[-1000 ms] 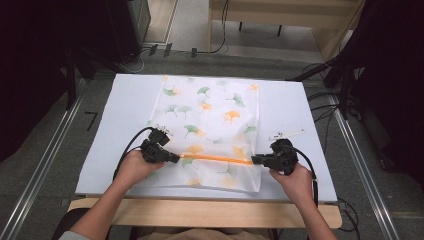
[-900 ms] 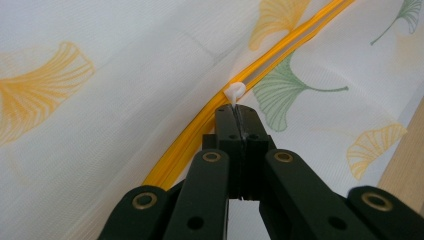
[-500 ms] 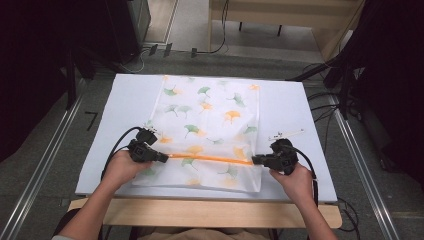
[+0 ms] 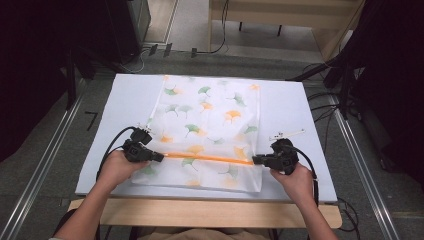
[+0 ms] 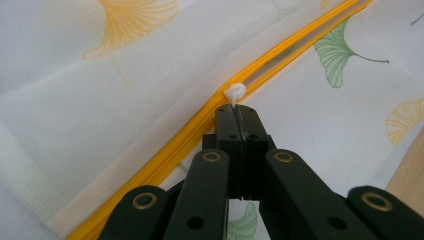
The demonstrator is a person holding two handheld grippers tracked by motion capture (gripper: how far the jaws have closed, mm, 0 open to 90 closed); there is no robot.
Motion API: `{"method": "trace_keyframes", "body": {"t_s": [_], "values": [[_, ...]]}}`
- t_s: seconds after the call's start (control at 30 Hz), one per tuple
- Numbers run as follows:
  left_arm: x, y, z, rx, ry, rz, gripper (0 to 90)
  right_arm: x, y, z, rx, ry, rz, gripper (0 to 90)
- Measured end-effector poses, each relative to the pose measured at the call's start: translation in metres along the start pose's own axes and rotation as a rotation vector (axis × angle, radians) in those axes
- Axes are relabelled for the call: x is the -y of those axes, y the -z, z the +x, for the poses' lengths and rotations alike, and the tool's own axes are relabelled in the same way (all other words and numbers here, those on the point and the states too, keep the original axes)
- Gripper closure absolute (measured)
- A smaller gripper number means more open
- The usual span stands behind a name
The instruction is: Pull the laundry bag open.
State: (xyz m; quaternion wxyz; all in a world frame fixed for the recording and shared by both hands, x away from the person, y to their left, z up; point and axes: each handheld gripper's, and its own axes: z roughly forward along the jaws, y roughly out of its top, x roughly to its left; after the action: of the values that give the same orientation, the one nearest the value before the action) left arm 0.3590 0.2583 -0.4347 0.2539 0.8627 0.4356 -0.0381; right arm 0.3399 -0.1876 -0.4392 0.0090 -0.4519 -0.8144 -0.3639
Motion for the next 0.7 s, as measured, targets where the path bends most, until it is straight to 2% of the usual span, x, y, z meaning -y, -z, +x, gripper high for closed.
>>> {"method": "trace_keyframes", "body": {"t_s": [0.7], "values": [[0.015, 0.019, 0.018, -0.003, 0.056, -0.026, 90.0, 0.0, -0.001, -0.001, 0.001, -0.001, 0.006, 85.9]]}}
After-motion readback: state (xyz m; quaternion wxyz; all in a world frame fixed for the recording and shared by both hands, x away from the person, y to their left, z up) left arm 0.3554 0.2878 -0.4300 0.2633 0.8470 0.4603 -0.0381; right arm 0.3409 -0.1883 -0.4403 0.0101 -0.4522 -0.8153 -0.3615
